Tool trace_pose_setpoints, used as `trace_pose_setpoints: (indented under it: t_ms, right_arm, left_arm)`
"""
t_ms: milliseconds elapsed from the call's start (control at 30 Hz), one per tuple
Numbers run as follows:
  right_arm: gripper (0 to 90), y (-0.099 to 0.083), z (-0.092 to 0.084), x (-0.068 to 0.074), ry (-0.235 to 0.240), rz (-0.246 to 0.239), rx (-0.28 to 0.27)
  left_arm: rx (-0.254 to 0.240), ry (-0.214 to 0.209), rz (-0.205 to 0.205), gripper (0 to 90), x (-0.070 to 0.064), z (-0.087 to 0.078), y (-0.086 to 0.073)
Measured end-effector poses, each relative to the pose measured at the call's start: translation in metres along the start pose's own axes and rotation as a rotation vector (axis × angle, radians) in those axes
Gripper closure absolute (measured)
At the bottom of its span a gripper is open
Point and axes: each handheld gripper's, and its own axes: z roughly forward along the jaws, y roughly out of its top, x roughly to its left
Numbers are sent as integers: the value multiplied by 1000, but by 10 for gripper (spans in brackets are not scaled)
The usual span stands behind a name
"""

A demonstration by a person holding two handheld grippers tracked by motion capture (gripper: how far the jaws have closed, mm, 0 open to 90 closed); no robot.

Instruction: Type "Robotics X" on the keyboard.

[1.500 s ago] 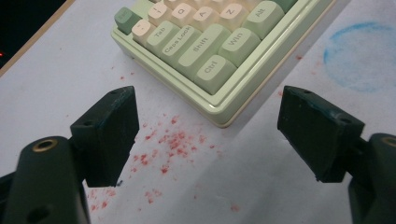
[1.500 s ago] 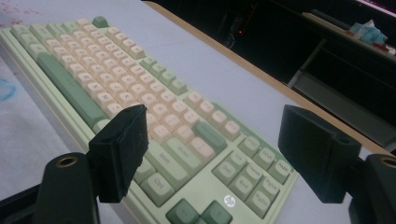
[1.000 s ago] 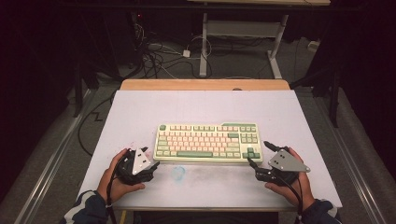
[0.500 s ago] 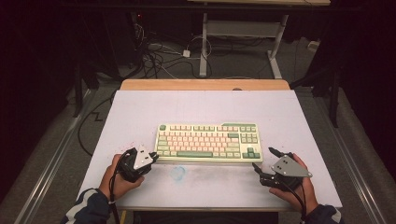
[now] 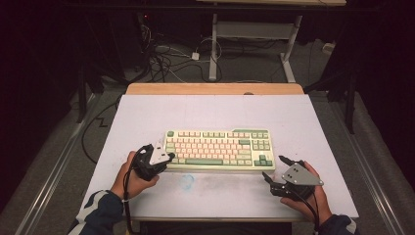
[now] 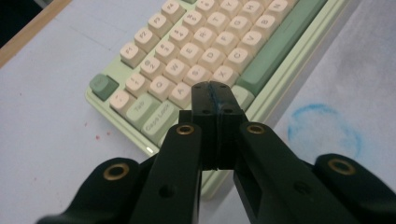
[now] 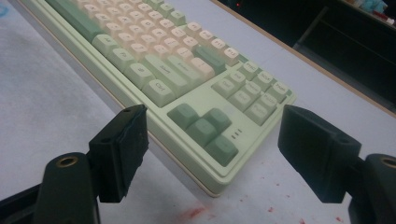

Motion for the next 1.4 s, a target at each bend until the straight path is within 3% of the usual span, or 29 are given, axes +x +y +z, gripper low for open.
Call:
trace_pose_setpoints:
  t_ms: [133, 467, 967, 1400]
  right_arm:
    - [252, 1, 1, 2, 2, -10, 3]
    - [252, 0, 2, 0, -7, -9, 14]
    - [252, -1, 3, -1, 2, -5, 17]
    - [252, -1, 3, -1, 7, -12, 19]
  left_arm:
    - [-10, -21, 29, 870, -8, 10, 8]
    - [24, -58, 66, 870, -24, 40, 19]
    - [87, -67, 69, 870, -30, 74, 24]
    - [104, -53, 57, 869, -29, 95, 25]
